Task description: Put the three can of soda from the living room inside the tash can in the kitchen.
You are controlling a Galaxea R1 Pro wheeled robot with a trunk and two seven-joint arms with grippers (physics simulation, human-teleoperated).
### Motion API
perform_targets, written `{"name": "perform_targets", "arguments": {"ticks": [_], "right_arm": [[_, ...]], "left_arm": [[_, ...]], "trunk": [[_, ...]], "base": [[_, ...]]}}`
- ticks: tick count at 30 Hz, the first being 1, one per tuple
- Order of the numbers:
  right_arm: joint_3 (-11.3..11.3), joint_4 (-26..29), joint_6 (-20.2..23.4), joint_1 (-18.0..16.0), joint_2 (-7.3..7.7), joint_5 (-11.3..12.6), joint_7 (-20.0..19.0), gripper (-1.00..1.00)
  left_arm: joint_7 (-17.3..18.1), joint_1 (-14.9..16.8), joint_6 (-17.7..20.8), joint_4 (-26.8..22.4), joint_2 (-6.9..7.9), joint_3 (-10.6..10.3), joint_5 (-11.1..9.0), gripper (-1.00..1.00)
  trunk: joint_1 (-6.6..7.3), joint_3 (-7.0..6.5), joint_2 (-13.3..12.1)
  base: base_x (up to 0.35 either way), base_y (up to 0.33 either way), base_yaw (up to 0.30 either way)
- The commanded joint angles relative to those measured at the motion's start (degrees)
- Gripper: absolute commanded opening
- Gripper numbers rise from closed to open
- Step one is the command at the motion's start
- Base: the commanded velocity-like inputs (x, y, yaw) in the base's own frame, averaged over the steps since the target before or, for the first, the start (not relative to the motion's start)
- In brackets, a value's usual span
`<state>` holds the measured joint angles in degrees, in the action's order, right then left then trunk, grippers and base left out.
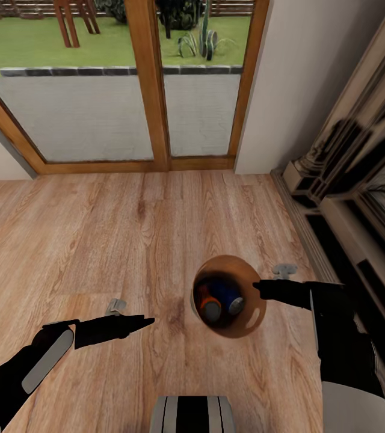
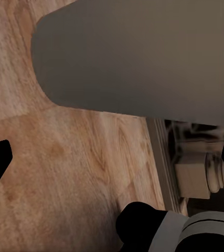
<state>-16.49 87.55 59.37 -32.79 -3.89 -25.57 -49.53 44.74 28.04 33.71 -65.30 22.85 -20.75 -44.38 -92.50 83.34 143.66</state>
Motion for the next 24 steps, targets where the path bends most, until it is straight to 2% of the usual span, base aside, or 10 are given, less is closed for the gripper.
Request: {"name": "perform_targets", "arguments": {"ticks": [1,7,9,12,18,24], "right_arm": [[0.0,-1.1,0.6,-0.3,-0.09,1.5,0.1,-1.0],[0.0,-4.3,0.4,-1.3,-1.65,1.5,2.8,-1.0],[-0.1,-4.6,-1.5,-1.4,-1.94,1.5,3.4,-1.0],[-0.1,-5.3,-3.7,-1.4,-1.93,1.5,4.1,-1.0],[-0.1,-8.2,-7.1,-1.4,-1.91,1.6,9.6,-1.0],[-0.1,-9.4,-7.9,-1.4,-1.91,1.7,10.5,-1.0]], "left_arm": [[0.0,0.0,0.0,0.0,0.0,0.0,0.0,1.0],[0.1,0.0,0.0,0.0,0.0,0.0,0.0,1.0],[0.1,0.0,0.0,0.0,0.03,0.0,0.0,1.0],[0.1,0.0,0.0,-0.1,0.08,0.0,0.0,1.0],[0.2,0.0,0.0,-0.1,0.08,0.0,0.0,1.0],[0.2,0.0,0.0,-0.1,0.06,0.0,0.0,1.0]], "trunk": [[0.01,-0.01,0.0],[0.01,-0.01,0.0],[0.01,-0.01,0.0],[0.01,-0.01,0.0],[0.01,-0.01,0.0],[0.01,-0.01,0.0]], "base": [[0.0,0.0,0.0],[0.0,0.0,0.0],[0.0,0.0,0.0],[0.0,0.0,0.0],[0.0,0.0,0.0],[0.0,0.0,0.0]]}}
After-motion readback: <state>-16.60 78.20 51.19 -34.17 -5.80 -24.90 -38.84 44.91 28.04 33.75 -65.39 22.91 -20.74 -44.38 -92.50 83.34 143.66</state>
